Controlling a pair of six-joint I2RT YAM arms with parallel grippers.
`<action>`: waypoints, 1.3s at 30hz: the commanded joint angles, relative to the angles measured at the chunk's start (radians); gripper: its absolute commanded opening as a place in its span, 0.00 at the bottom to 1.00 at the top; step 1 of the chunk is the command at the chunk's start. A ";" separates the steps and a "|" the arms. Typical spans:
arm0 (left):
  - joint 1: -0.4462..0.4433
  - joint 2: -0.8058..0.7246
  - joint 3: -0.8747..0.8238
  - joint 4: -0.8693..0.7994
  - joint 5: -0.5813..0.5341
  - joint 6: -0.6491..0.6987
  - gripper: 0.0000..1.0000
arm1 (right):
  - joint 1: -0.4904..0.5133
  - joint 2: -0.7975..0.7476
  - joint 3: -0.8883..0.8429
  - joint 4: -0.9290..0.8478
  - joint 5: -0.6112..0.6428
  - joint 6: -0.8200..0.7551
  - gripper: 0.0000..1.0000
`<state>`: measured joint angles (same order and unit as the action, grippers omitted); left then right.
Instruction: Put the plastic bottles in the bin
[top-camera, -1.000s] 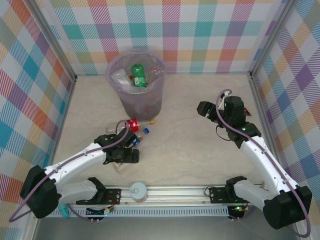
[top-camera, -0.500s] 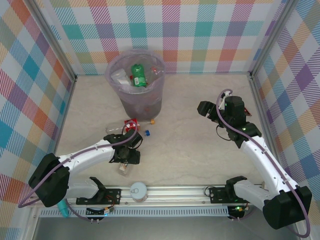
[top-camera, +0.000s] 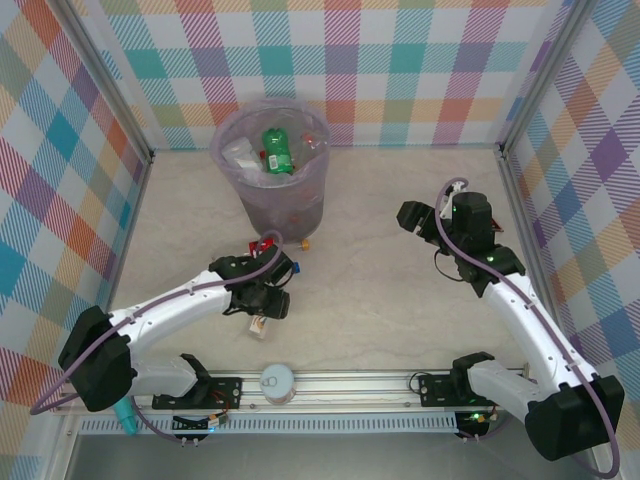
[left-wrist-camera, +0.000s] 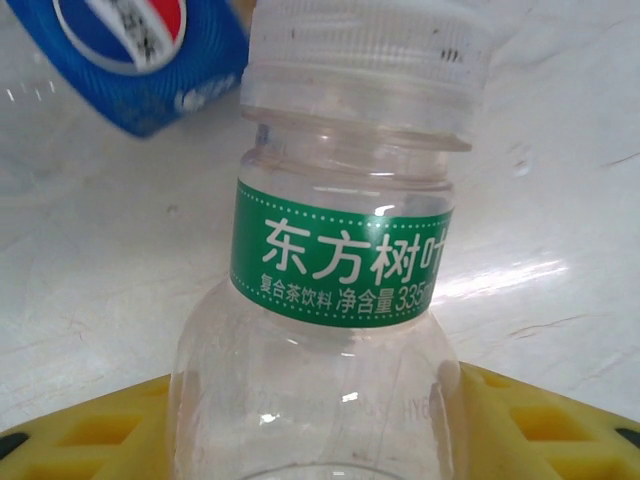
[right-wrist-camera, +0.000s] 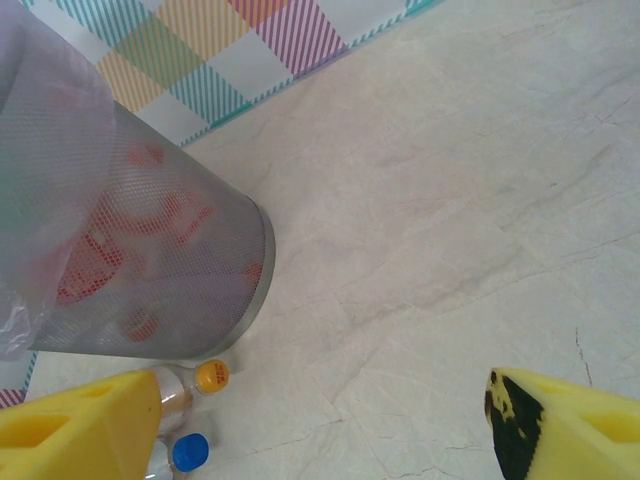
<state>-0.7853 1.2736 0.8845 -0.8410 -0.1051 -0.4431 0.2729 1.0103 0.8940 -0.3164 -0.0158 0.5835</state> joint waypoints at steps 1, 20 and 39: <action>-0.010 -0.031 0.054 -0.067 -0.005 0.035 0.46 | -0.009 -0.020 0.019 -0.002 -0.001 -0.010 0.84; 0.124 0.043 0.961 -0.146 -0.106 0.368 0.30 | -0.011 -0.115 0.021 -0.048 -0.007 0.030 0.84; 0.491 0.667 1.513 0.147 -0.036 0.468 0.08 | -0.012 -0.219 0.037 -0.141 0.030 0.019 0.85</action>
<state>-0.3012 1.9259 2.3219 -0.7067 -0.1947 0.0097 0.2676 0.8009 0.8944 -0.4404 0.0040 0.6102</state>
